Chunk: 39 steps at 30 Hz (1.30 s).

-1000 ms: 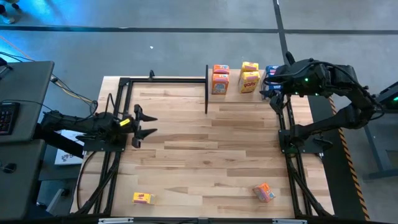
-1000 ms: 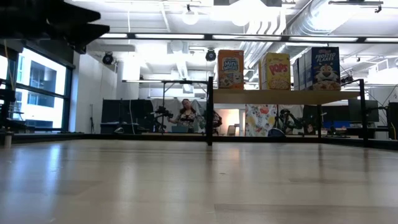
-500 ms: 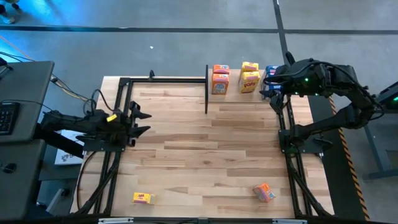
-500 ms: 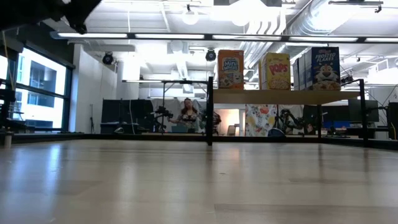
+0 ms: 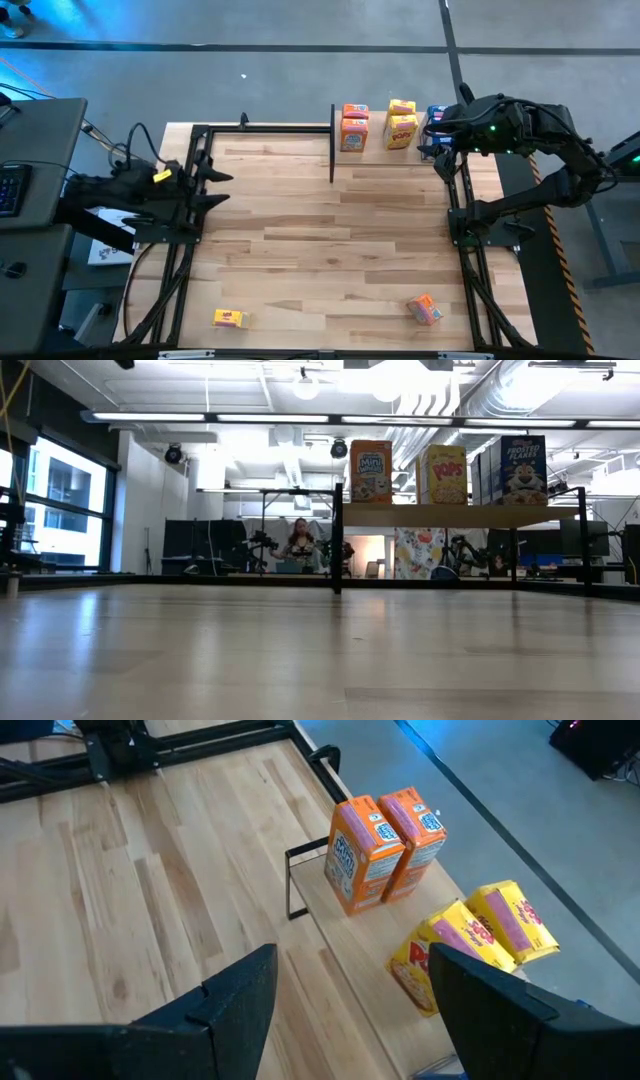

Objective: Stack cereal on shelf
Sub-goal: Put the yellow cereal box on the shelf aligned with the other yellow cereal boxes

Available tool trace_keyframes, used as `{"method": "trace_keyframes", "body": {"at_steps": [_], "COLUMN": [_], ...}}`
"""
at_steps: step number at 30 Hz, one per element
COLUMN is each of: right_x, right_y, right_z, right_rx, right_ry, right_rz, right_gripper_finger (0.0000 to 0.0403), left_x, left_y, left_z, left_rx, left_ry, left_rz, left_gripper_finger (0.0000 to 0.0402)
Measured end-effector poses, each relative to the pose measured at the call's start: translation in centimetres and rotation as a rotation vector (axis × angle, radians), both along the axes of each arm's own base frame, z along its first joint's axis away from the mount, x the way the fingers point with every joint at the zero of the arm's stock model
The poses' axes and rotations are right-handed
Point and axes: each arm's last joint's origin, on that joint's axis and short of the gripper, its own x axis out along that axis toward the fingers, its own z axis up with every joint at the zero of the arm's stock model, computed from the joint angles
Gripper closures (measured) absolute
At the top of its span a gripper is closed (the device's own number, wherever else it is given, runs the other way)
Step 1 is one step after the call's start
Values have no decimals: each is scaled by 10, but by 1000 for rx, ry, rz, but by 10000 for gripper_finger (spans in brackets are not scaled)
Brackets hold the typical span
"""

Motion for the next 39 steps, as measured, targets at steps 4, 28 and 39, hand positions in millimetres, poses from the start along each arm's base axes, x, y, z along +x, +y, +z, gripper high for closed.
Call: {"method": "trace_keyframes", "body": {"at_steps": [4, 28, 39], "right_x": [0, -1, -1], "right_y": [0, 0, 1], "right_z": [0, -1, -2], "right_rx": [3, 10, 16], "right_ry": [-2, 18, 16], "right_rz": [-3, 14, 9], "right_gripper_finger": [150, 150, 150], "left_x": [2, 50, 50], "left_y": [0, -31, -52], "left_z": [21, 83, 58], "left_rx": [-28, -136, -175], "left_ry": [85, 532, 815], "left_rz": [-8, -262, -238], "left_gripper_finger": [194, 215, 215]}}
